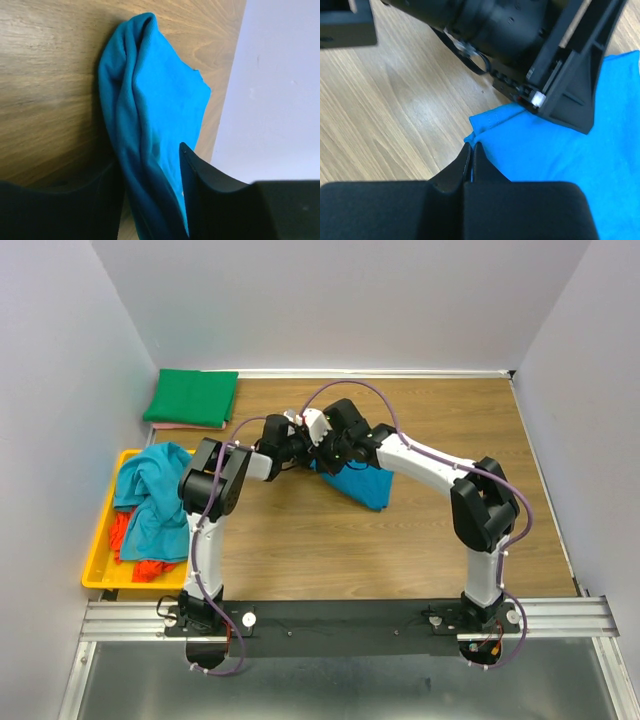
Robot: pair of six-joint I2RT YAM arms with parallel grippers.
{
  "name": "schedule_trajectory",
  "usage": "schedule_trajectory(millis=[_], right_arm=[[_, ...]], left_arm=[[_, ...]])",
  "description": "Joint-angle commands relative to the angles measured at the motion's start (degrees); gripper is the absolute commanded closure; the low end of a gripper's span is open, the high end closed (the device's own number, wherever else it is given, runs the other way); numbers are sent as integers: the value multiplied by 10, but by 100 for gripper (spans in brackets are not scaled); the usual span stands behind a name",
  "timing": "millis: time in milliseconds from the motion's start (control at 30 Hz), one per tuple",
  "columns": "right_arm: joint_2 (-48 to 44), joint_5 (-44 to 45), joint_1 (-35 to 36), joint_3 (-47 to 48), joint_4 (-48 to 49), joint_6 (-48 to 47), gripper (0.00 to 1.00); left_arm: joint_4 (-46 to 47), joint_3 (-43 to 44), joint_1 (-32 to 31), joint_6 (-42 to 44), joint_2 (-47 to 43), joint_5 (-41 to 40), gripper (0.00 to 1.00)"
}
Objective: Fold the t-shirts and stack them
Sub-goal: Neatly place the folded tshirt to the corner
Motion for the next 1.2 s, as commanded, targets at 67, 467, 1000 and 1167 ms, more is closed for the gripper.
schedule_trajectory(millis=[67,467,1000,1167], right_arm=[[24,-20,-1,30,20,13,99],[-5,10,-11,26,18,41,41],[-106,6,-113,0,-37,45,0],[-132,16,-121,-19,-41,32,0]], left_arm=[[14,32,-13,10,22,-40,55],[-215,156,-5,240,18,-122,100],[-490,420,83,664,55,-219,100],[-565,500,122,769,73,-216,100]])
